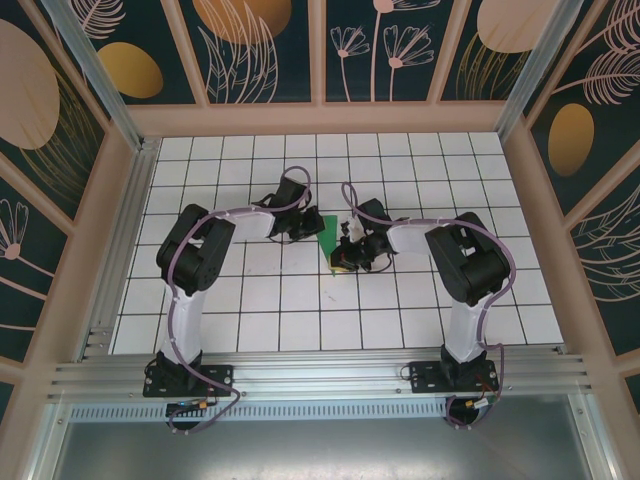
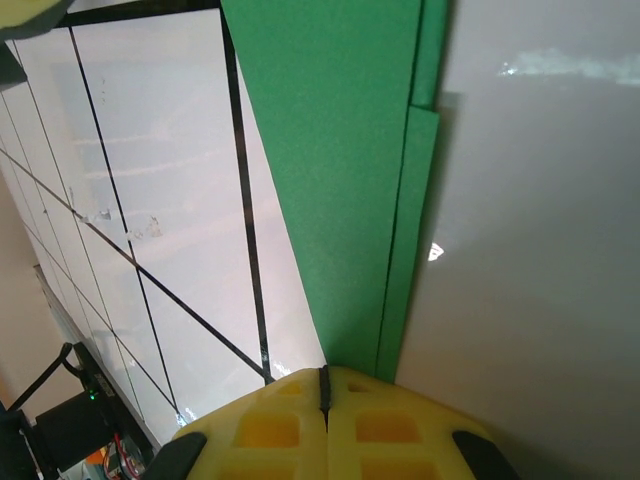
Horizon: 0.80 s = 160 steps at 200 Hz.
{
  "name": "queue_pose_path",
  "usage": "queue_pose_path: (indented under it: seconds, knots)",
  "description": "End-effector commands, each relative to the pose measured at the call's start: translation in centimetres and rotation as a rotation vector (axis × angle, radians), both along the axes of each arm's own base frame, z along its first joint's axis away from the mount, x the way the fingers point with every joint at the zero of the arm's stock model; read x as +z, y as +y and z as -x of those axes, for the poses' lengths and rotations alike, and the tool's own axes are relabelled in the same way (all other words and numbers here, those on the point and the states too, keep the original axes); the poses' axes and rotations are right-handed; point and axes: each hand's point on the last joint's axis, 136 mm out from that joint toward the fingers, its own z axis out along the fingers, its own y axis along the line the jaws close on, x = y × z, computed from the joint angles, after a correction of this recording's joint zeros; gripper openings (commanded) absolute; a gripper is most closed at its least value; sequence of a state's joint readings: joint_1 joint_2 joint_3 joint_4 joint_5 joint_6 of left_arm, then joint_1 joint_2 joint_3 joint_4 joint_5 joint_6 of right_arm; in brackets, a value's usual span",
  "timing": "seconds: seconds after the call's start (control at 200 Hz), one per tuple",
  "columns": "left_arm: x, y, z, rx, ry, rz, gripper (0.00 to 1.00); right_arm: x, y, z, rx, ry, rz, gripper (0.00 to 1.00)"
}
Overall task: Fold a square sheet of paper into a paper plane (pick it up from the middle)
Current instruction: Fold the wing for the fifth time at the center of the table.
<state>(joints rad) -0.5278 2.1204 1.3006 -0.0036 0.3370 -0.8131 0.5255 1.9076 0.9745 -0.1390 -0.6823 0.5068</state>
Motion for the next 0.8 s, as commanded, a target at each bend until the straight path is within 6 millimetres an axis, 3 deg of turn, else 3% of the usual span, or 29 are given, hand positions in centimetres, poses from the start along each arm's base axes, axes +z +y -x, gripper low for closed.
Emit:
queue_pose_path:
  seconds: [0.0,0.225,0.455,0.636,0.711,0.796]
  knots:
    - [-3.7,6.2,-3.7,0.147,-0.032,-0.187,0.1,-7.4,-5.7,5.7,-0.026,0.206,0.331,0.0]
    - [-4.5,9.0,-5.4,0.175,-0.022,-0.161,0.11,-7.4,-5.8,5.9,-0.027,0.209,0.328,0.0]
    - [-1.9,9.9,-8.2,0.212,-0.066,-0.123,0.12,-7.5,-6.1,6.2,-0.03,0.218,0.337,0.0]
    - [-0.6,10.7,-9.8,0.225,-0.095,-0.191,0.13,-7.2,-6.0,6.0,-0.028,0.209,0.334,0.0]
    - [1.0,10.8,-10.3,0.231,-0.129,-0.192,0.14,-6.2,-5.3,5.3,-0.022,0.182,0.3,0.0]
    - [3.7,10.8,-10.4,0.234,-0.172,-0.174,0.19,-3.3,-3.4,3.5,-0.011,0.103,0.201,0.0]
